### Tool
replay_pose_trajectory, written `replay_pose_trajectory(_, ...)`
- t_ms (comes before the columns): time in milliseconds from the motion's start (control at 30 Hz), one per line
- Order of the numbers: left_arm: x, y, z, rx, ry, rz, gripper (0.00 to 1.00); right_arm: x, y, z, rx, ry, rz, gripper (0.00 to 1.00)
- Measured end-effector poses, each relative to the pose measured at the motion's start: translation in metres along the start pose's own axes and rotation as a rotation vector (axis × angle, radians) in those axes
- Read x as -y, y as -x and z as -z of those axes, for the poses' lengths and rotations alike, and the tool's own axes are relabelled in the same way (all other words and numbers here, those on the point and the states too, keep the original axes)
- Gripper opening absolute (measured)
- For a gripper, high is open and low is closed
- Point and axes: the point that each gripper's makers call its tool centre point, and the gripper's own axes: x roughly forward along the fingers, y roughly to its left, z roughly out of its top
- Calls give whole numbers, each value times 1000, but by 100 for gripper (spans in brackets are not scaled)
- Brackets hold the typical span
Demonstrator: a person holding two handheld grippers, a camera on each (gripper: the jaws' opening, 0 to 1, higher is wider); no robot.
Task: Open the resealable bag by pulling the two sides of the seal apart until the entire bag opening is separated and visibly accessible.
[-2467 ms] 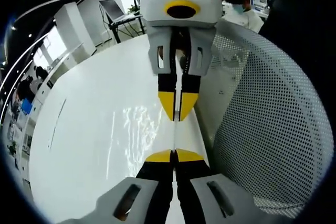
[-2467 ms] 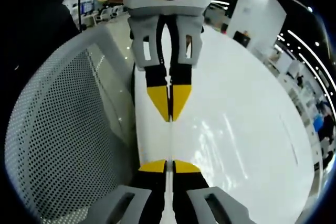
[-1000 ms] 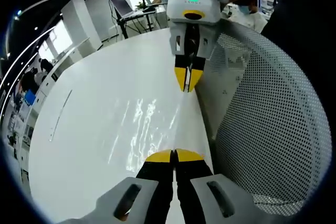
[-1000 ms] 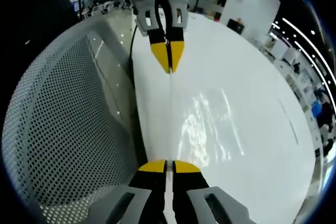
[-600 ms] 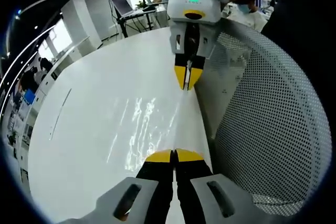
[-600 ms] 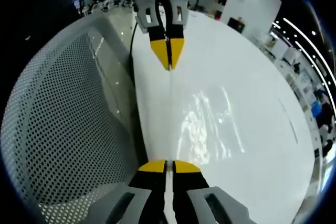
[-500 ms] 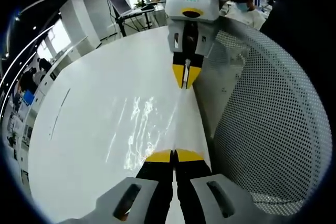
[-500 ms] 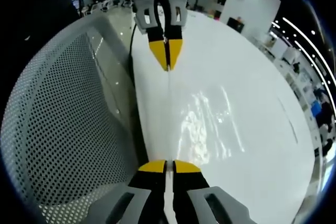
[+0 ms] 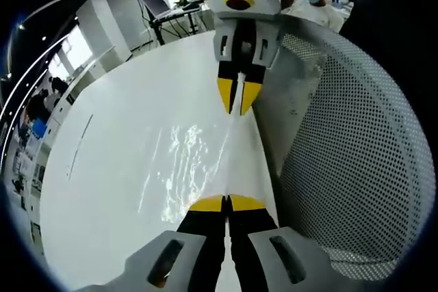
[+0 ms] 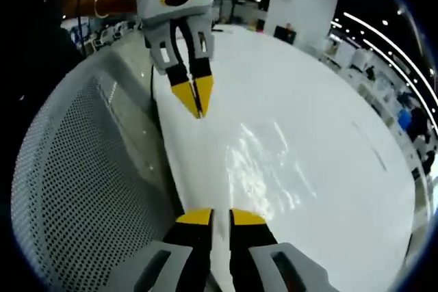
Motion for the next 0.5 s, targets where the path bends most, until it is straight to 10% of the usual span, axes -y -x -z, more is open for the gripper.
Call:
replay_pose_trajectory(200,-9,4,2,-10,17,-39,0,13,10,-41,166,-170,20,5)
replay_pose_trajectory(500,-11,5,1,-5,24,-46,0,5,5,-46,165,-132,-6,3)
